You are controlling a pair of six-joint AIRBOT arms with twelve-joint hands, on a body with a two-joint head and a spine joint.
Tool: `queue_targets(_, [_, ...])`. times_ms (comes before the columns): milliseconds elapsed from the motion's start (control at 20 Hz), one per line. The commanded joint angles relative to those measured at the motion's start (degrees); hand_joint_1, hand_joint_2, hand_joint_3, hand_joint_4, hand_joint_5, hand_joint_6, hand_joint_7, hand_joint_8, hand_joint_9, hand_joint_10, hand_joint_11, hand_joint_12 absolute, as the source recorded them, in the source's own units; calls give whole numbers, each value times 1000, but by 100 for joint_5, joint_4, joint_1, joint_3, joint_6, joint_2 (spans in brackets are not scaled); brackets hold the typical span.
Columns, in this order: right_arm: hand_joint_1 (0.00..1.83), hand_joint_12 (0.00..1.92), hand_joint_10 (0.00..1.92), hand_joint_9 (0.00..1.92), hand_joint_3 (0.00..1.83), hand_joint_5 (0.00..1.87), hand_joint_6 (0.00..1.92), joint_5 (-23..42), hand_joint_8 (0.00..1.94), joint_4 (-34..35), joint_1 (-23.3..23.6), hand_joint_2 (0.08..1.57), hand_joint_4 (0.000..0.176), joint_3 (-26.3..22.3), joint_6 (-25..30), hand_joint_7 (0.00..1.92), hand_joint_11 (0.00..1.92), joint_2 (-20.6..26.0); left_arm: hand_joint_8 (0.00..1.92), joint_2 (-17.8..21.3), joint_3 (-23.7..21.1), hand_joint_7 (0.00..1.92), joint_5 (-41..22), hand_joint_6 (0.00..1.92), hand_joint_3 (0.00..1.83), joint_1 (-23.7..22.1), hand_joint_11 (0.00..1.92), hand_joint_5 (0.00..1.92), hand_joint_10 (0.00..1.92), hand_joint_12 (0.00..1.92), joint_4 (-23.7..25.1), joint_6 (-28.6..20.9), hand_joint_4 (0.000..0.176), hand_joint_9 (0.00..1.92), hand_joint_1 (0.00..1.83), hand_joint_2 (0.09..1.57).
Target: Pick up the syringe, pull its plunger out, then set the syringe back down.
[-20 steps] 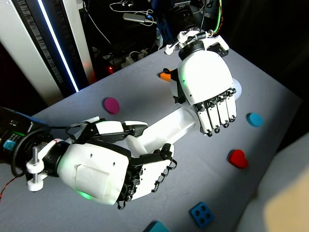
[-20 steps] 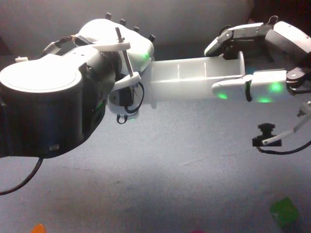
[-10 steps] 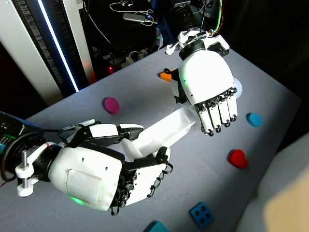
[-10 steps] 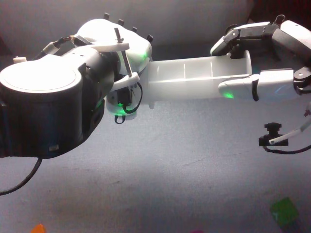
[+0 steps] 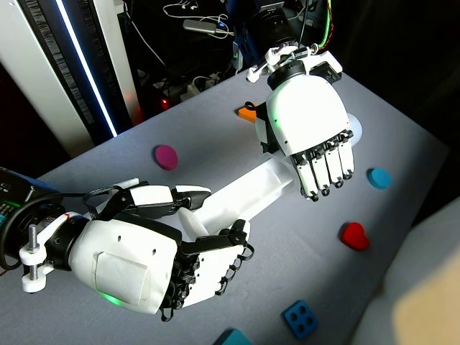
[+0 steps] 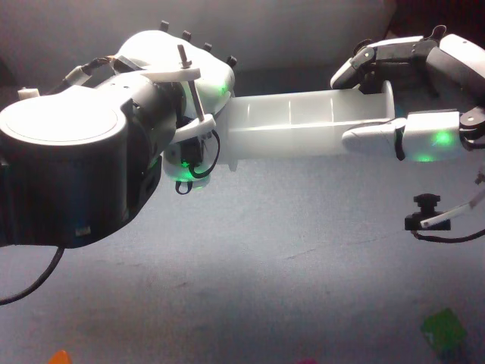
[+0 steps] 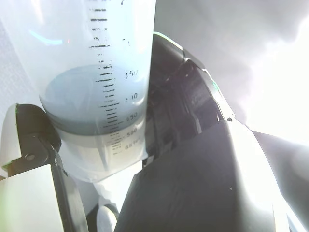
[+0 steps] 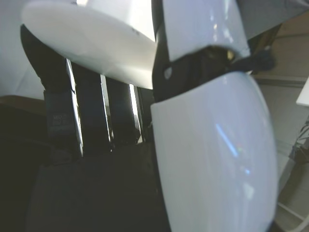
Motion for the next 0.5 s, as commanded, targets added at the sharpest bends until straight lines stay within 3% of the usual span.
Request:
queue_targets(0, [1493, 1492, 953, 1033, 2, 891, 892, 888, 906, 187, 50, 1086, 0, 68, -94, 978, 914, 80, 1560, 82, 1, 684, 404, 1284, 1, 22, 611, 676, 1598, 1468, 485, 296, 0, 637, 1328, 1264])
queue_targets(250, [1494, 1488, 904, 1066, 0, 890, 916, 897, 904, 137, 35, 1084, 0, 67, -94, 969, 913, 75, 1565, 82, -7, 677, 404, 1293, 1, 25, 606, 666, 1607, 1477, 486, 296, 0, 637, 1327, 1268])
queue_targets(450, [1477, 1555, 1230, 830, 1, 681, 1175, 895, 1194, -13, 67, 1167, 0, 68, -94, 776, 874, 53, 1575, 82, -24, 652, 405, 1275, 0, 25, 604, 707, 1602, 1472, 486, 296, 0, 633, 1325, 1266])
